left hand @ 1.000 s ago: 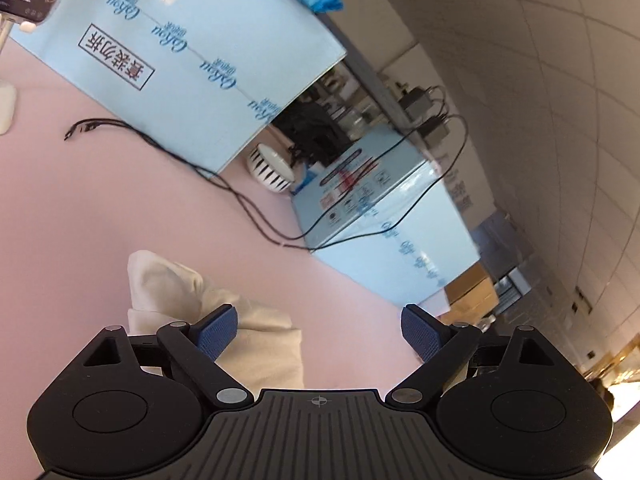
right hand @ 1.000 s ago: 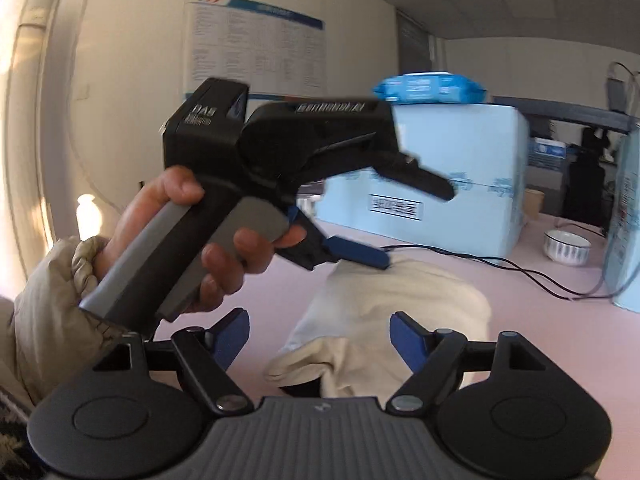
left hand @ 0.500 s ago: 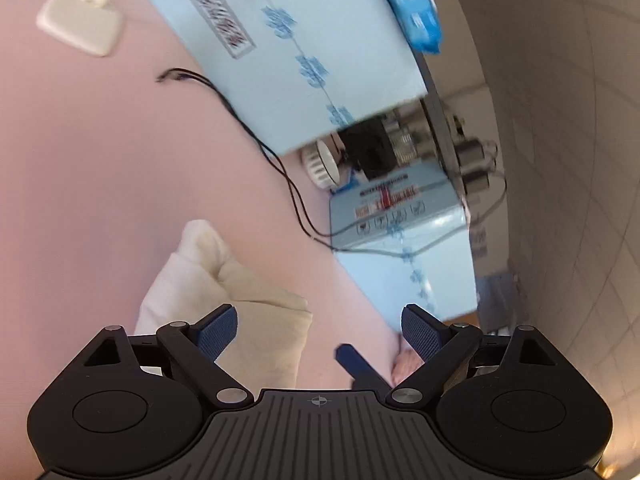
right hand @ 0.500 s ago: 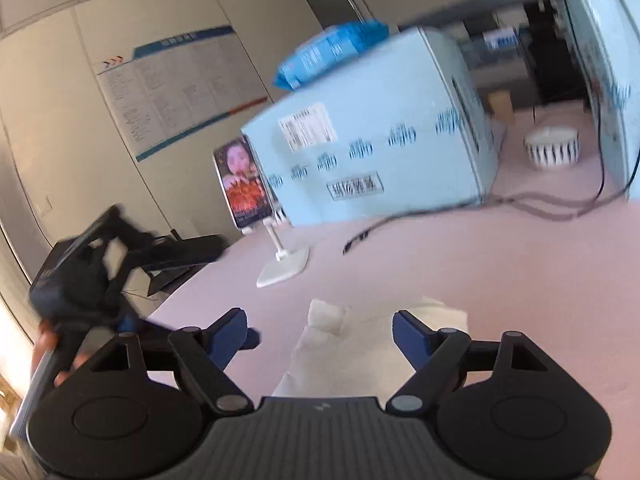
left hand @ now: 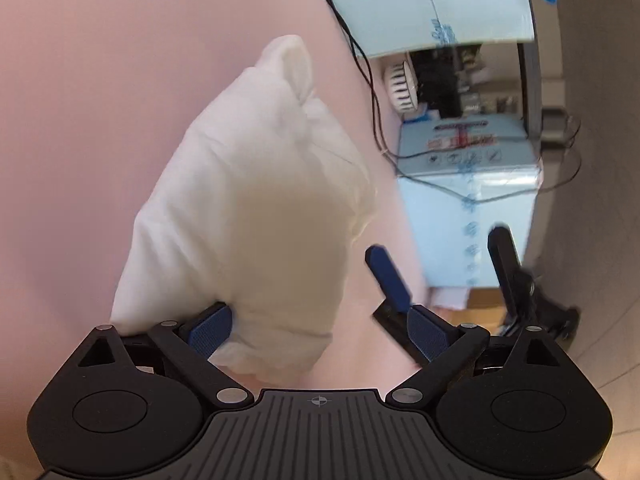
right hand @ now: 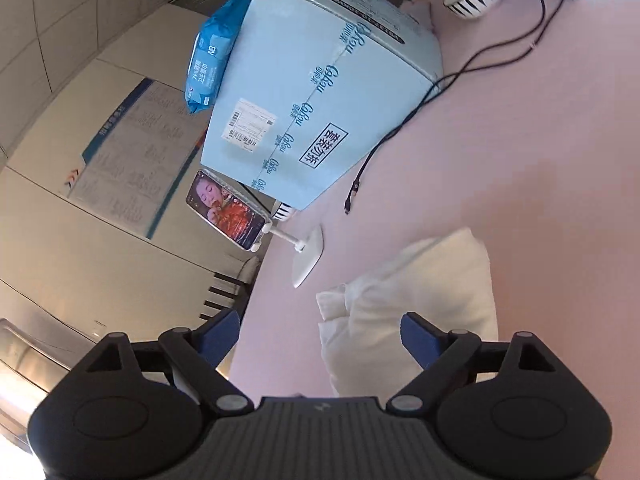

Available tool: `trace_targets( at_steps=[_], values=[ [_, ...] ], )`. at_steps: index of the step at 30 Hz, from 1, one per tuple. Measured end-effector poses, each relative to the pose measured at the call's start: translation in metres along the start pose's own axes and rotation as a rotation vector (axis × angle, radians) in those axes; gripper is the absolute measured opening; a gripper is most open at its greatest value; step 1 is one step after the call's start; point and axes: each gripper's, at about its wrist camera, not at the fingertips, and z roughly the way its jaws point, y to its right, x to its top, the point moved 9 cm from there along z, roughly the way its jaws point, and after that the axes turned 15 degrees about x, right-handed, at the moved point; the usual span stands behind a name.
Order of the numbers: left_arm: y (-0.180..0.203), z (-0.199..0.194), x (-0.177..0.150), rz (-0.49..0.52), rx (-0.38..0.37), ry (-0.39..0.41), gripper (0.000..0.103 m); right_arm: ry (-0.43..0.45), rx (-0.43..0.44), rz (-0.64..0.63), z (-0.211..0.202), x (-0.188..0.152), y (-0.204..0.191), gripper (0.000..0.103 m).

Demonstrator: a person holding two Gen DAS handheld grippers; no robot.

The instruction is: Fold clothes

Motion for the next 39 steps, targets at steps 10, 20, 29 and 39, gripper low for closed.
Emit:
trace_targets(
  at_steps=[10,20,29,39],
  values=[
    [0.022,-0.072,0.036,-0.061,-0.040,0.276,0.098,-0.024,-0.145,-0.097,0.023,-0.039,-0.006,0.089],
    [0.074,0.069,0.047,0.123,0.121,0.020,0.103,0.071,-0.318,-0.174,-0.064,-0.053,-0.021,0.095],
    [0.068,-0.039,0.012,0.288,-0.075,0.075,0.103,-0.045,-0.213,0.030,-0.051,-0.050,0.034,0.095],
    [-0.006,-0.004,0.021,0.149,-0.016,0.014,0.103,-0.050,-0.221,-0.004,0.012,-0.028,0.050,0.103]
  ],
)
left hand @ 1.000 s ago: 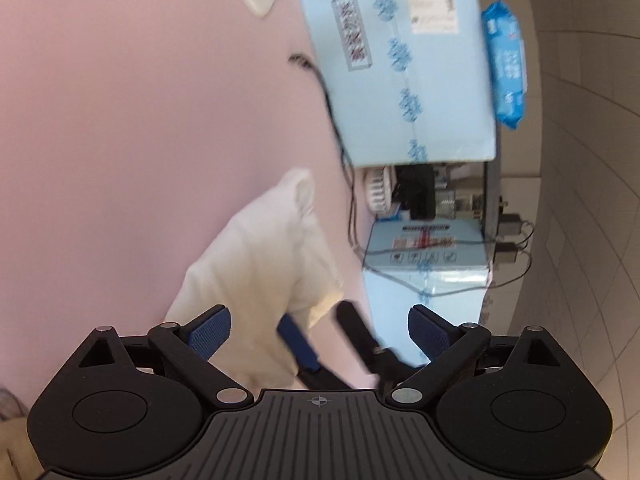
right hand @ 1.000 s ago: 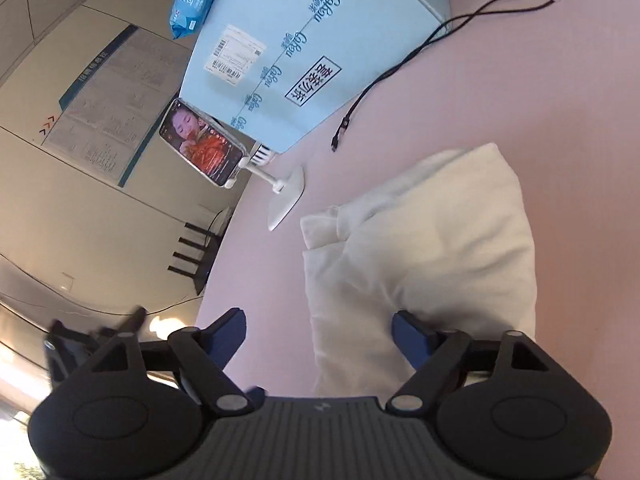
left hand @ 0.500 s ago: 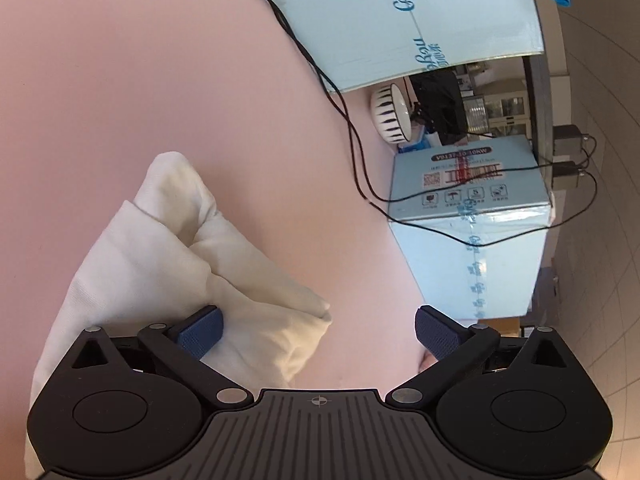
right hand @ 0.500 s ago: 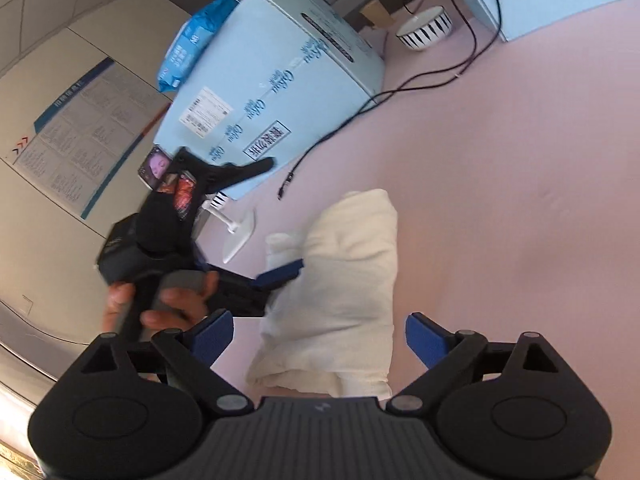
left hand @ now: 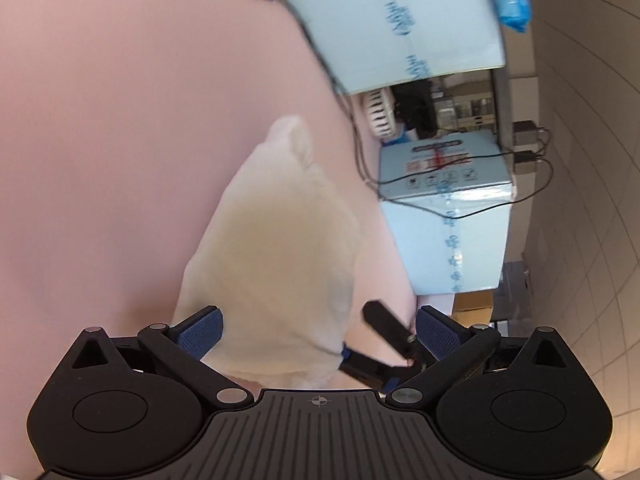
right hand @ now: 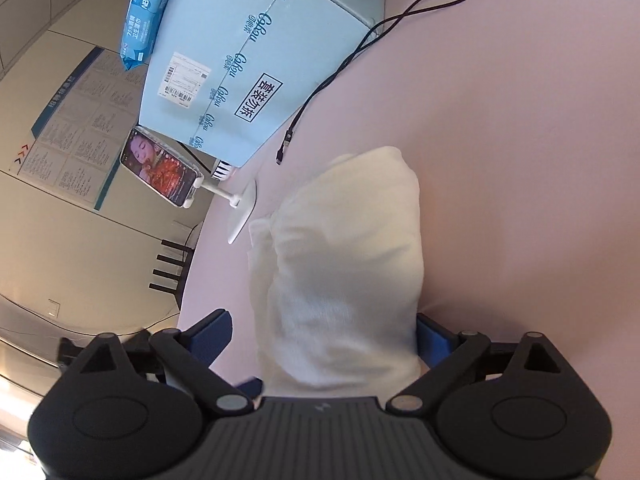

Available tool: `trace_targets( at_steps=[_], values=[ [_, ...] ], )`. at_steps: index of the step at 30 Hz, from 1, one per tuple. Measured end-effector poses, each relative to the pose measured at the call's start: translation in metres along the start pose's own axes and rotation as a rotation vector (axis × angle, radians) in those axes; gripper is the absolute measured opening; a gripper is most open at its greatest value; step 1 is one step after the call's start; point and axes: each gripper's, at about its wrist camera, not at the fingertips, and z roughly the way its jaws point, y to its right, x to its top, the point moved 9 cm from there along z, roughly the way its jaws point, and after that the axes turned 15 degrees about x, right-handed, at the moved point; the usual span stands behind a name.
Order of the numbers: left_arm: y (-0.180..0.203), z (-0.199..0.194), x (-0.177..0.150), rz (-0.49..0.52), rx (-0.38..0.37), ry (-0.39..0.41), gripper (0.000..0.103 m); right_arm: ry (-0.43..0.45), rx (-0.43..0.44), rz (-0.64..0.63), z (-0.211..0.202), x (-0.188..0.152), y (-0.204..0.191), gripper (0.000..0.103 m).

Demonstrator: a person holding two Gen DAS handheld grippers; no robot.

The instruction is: Fold clothes

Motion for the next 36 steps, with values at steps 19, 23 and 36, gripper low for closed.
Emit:
trace_targets(
  at_steps=[19,23,36],
  values=[
    [-0.026,-0.032,-0.010,0.164,0.127,0.044,0.103,0.012,0.028,-0.135,-0.002,-0.006,-0.005,0.102],
    [-0.012,-0.008,0.009,0.194,0.177,0.016,0.103,0.016,0.030,-0.136,-0.001,-0.005,-0.006,0.102],
    [0.018,0.027,0.020,0.306,0.149,0.158,0.102,0.050,0.008,-0.182,-0.005,-0.007,-0.002,0.094]
  ],
)
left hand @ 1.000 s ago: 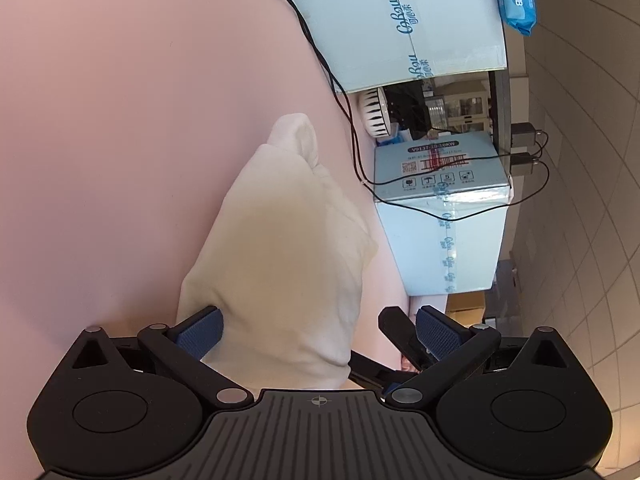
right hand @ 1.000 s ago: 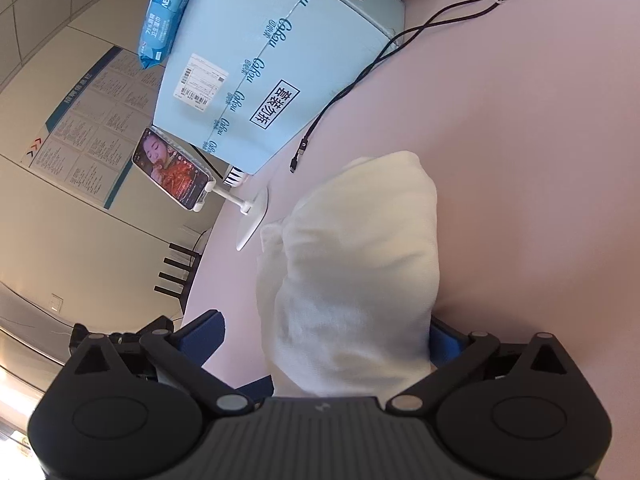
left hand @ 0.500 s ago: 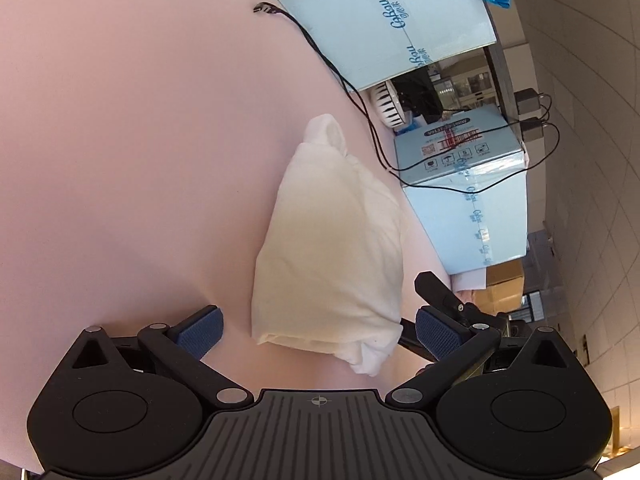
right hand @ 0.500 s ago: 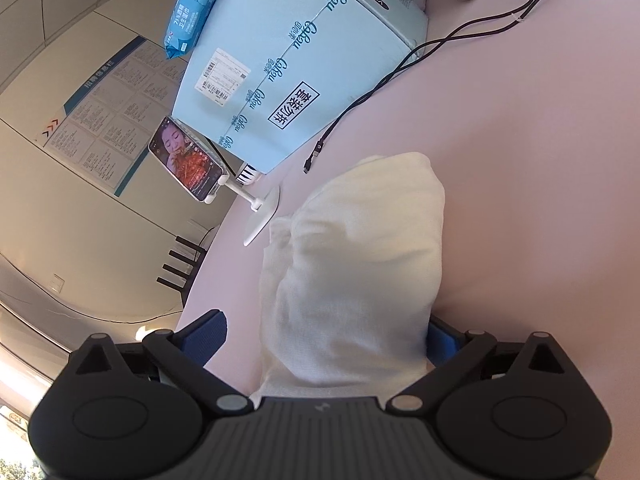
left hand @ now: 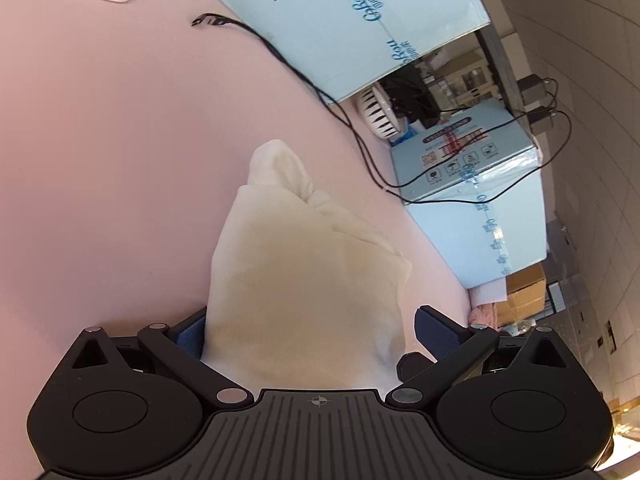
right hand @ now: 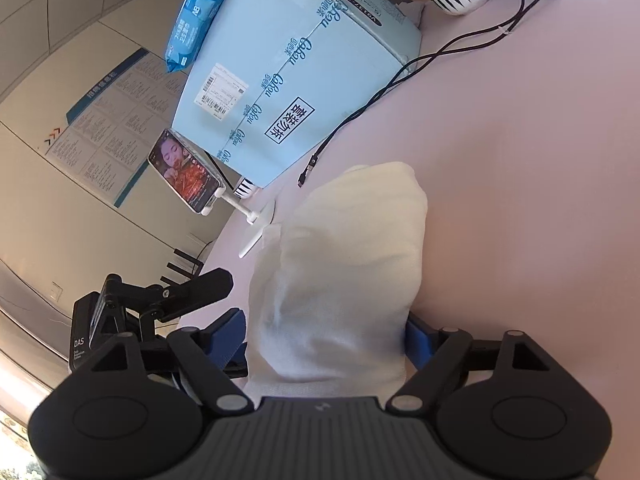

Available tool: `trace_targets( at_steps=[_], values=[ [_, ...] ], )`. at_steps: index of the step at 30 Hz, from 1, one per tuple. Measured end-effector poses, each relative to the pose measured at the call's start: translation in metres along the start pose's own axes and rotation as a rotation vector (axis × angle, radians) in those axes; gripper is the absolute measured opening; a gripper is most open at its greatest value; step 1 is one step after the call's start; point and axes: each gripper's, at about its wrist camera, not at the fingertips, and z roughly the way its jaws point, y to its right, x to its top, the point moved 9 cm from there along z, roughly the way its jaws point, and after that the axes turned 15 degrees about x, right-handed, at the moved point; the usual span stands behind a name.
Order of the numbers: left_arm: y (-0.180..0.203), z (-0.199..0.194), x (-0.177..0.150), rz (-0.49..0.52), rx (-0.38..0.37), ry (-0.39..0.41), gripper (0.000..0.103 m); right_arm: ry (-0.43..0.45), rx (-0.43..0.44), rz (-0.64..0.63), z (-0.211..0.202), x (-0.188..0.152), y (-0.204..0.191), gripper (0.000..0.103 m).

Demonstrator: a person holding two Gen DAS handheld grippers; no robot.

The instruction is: Fold clothes

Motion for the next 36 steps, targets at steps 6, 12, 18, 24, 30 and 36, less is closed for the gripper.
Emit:
trace_targets(
  at_steps=[6,12,18,24,30,36],
  values=[
    [-0.005,-0.005,-0.001,-0.038,0.039,0.071,0.088,0.013,-0.013,-0.022,0.005,-0.001,-0.003,0.092],
    [-0.019,-0.007,-0.003,-0.029,0.093,0.104,0.043,0.054,-0.060,-0.062,-0.001,-0.004,0.005,0.057],
    [-0.024,-0.005,-0.006,-0.065,0.093,0.122,0.018,0.070,-0.079,-0.072,0.001,-0.007,0.002,0.047],
    [-0.020,-0.023,-0.007,-0.058,0.094,0.191,0.013,0.125,-0.065,-0.133,-0.001,-0.008,-0.019,0.038],
    [-0.014,-0.073,0.001,-0.024,0.103,0.340,0.013,0.169,0.017,-0.252,0.009,-0.004,-0.069,0.037],
    [-0.022,-0.159,0.019,-0.047,0.066,0.506,0.013,0.173,0.179,-0.353,0.033,0.004,-0.139,0.036]
  ],
)
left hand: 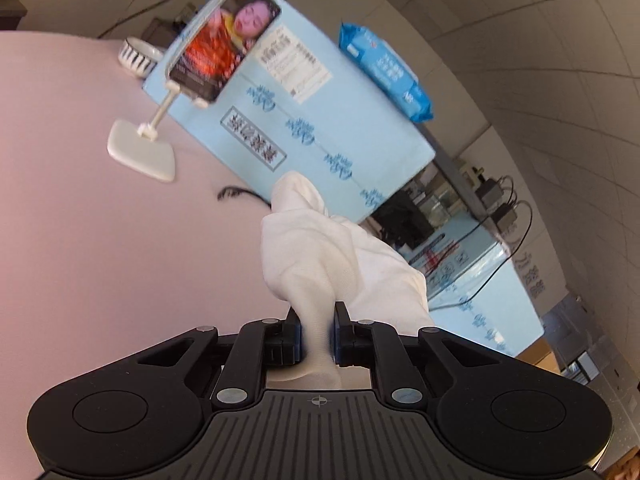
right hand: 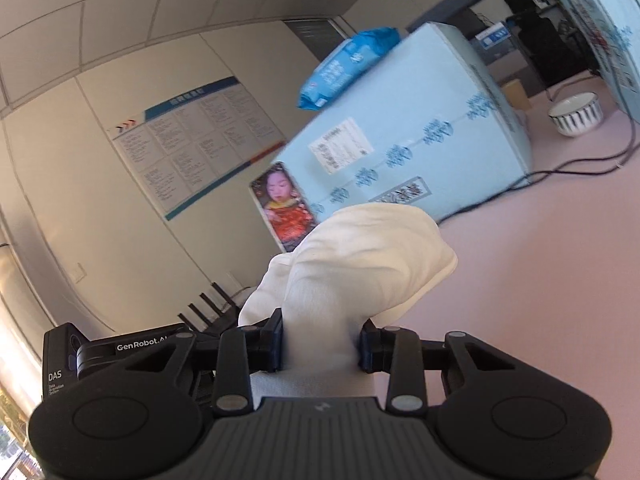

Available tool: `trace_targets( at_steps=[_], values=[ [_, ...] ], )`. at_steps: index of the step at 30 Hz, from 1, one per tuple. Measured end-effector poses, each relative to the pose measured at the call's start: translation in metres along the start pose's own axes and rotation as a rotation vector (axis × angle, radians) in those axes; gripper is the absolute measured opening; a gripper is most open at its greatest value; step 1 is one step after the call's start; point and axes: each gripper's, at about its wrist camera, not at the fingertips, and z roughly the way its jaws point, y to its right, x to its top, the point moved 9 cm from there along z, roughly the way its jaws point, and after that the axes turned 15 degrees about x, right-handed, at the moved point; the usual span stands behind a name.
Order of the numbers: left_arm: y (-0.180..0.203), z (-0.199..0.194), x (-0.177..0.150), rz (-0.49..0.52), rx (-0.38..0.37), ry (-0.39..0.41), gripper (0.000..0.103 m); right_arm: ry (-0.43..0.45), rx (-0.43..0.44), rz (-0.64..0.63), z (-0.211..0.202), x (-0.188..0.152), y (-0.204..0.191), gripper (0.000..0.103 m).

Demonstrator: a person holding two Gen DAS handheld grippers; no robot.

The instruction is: Fold clothes

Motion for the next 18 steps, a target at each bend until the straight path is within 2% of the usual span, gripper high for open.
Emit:
trace_targets(
  at_steps=[4,6,8,10,13,16,18],
  values=[
    [-0.017,-0.064,0.040,-0.016,0.021,0.156,0.013,-0.011,0.203,-0.050,0.040,0.010,-0.056,0.036],
    [-0.027,-0.086,0.051,-0.015,0.053,0.197,0.013,-0.037,0.258,-0.032,0.057,0.008,-0.068,0.036],
    [-0.046,-0.100,0.057,-0.030,0.110,0.214,0.013,-0.102,0.291,0.043,0.085,-0.002,-0.067,0.036],
    [-0.075,-0.089,0.054,-0.063,0.204,0.204,0.013,-0.165,0.264,0.090,0.111,-0.015,-0.056,0.036],
    [-0.119,-0.054,0.041,-0.133,0.302,0.127,0.013,-0.286,0.135,0.090,0.150,-0.046,-0.031,0.036],
    [-0.173,-0.015,0.013,-0.297,0.338,-0.034,0.013,-0.398,0.012,0.143,0.171,-0.083,-0.003,0.036],
    [-0.187,-0.007,0.003,-0.329,0.346,-0.057,0.014,-0.437,-0.034,0.191,0.175,-0.100,0.013,0.037]
  ],
)
